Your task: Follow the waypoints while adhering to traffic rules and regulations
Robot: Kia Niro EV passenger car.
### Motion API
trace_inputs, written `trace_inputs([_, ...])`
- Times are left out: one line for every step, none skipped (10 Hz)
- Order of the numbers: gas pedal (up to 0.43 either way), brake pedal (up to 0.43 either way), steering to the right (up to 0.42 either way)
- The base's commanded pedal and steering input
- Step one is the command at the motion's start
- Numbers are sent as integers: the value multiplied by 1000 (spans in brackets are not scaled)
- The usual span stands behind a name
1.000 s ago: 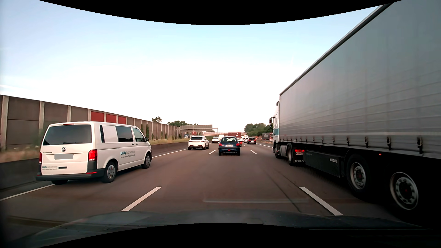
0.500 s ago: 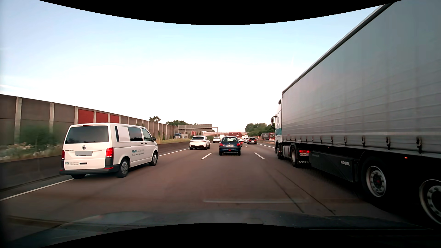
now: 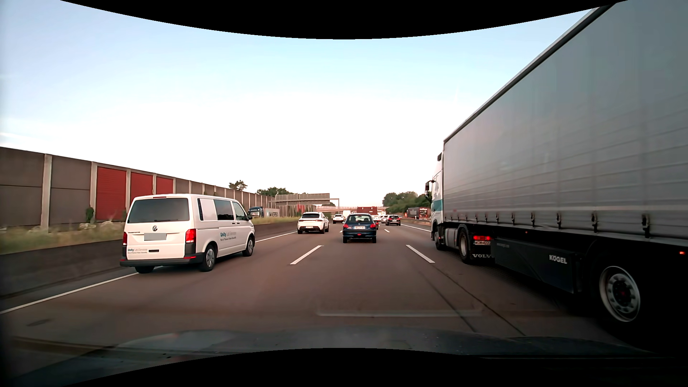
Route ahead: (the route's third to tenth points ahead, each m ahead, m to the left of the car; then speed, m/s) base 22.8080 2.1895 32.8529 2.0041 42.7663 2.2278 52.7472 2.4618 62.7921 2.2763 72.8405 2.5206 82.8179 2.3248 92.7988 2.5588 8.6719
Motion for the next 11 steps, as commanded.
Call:
trace_inputs([0, 0, -1])
trace_inputs([0, 0, -1])
trace_inputs([0, 0, -1])
trace_inputs([0, 0, -1])
trace_inputs([0, 0, -1])
trace_inputs([0, 0, -1])
trace_inputs([0, 0, -2])
trace_inputs([0, 0, -2])
trace_inputs([0, 0, -2])
trace_inputs([0, 0, -2])
trace_inputs([0, 0, -2])
